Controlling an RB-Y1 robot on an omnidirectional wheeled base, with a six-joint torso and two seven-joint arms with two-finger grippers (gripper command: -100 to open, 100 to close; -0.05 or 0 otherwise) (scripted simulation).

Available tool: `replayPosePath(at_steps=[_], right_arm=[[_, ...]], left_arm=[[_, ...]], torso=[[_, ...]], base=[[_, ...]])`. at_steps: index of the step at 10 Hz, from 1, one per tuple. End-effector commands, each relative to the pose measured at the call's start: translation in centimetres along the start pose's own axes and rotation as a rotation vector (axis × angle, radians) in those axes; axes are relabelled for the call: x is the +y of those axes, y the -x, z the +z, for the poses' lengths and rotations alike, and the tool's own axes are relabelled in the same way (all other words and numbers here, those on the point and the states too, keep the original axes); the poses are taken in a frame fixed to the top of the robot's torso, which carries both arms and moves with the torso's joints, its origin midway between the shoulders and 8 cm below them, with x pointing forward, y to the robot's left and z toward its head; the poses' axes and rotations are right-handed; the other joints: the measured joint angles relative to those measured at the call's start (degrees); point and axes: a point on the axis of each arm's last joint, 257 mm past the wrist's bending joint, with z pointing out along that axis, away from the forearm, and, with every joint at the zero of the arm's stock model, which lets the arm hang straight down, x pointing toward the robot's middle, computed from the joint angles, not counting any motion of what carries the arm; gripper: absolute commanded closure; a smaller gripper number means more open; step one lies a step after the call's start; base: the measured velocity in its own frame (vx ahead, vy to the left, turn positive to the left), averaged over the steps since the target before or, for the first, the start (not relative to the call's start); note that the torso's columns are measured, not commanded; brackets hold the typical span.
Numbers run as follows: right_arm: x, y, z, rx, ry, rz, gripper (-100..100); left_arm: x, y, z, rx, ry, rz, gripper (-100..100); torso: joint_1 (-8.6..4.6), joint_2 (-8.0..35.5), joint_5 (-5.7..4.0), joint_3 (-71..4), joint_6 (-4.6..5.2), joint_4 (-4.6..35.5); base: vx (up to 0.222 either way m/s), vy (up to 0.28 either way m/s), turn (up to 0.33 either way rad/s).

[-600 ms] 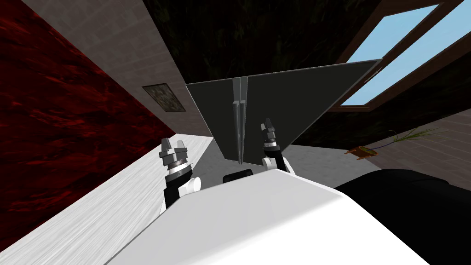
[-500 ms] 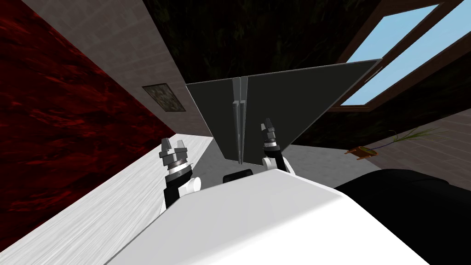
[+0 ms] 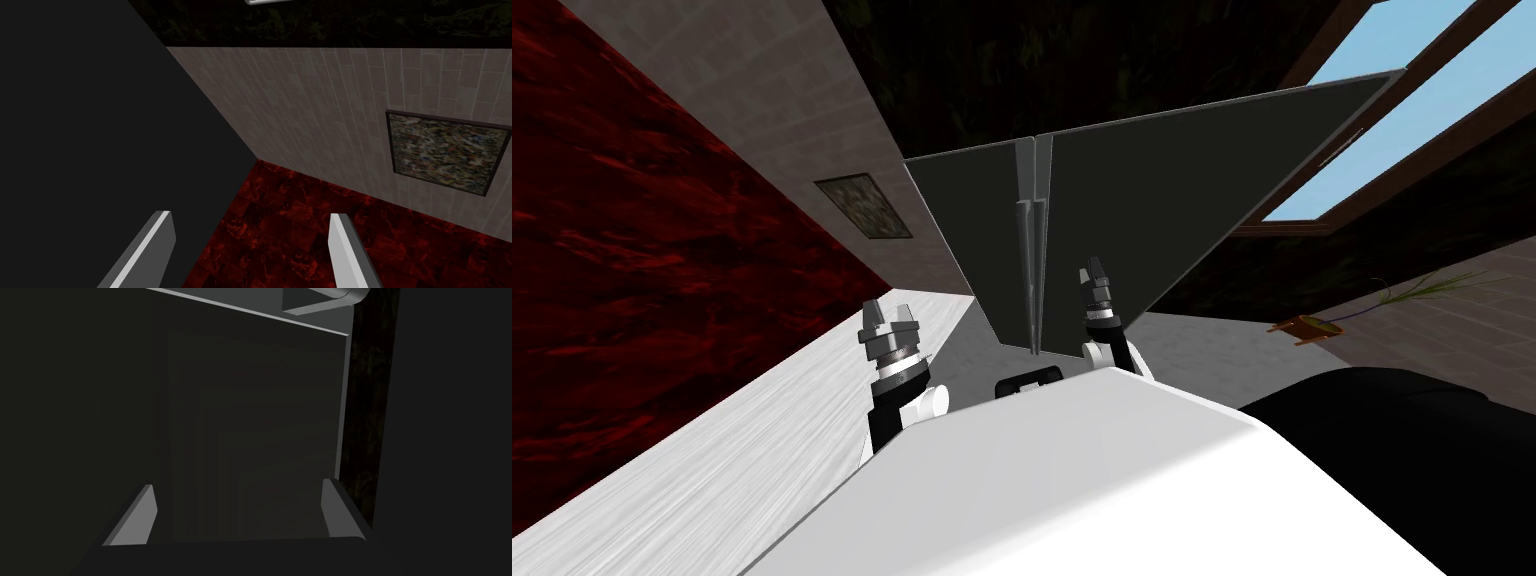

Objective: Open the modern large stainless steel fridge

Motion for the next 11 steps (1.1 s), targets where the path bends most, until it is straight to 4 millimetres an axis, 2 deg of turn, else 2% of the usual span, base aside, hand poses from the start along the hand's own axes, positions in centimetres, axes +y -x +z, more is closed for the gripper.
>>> replayPosePath(at_steps=[1, 3, 4, 6, 8, 11], right_arm=[[0.0, 0.0, 0.0, 0.000, 0.000, 0.000, 0], [0.0, 0.0, 0.0, 0.000, 0.000, 0.000, 0], [-0.1, -0.7, 0.1, 0.047, 0.009, -0.014, -100], [-0.2, -1.3, 0.1, 0.084, 0.016, -0.024, -100], [-0.6, -2.6, 0.3, 0.150, 0.030, -0.038, -100], [-0.9, -3.4, 0.3, 0.214, 0.043, -0.061, -100]], left_arm=[[0.0, 0.0, 0.0, 0.000, 0.000, 0.000, 0], [0.0, 0.0, 0.0, 0.000, 0.000, 0.000, 0], [0.0, 0.0, 0.0, 0.000, 0.000, 0.000, 0], [0.0, 0.0, 0.0, 0.000, 0.001, 0.000, 0], [0.0, 0.0, 0.0, 0.000, 0.001, 0.000, 0], [0.0, 0.0, 0.0, 0.000, 0.001, 0.000, 0]], torso=[[0.00, 4.24, 0.00, -8.45, 0.00, 4.23], [0.00, 12.70, 0.00, -25.37, 0.00, 12.69], [0.00, 16.93, 0.00, -33.83, 0.00, 16.92], [0.12, 19.37, 0.03, -38.91, -0.01, 19.36], [0.02, 19.58, 0.01, -39.20, 0.00, 19.58], [0.02, 19.59, 0.00, -39.21, 0.00, 19.60]], base=[[0.000, 0.000, 0.000], [0.000, 0.000, 0.000], [0.009, 0.020, 0.012], [0.005, 0.044, 0.019], [0.009, 0.053, 0.024], [0.013, 0.053, 0.020]])
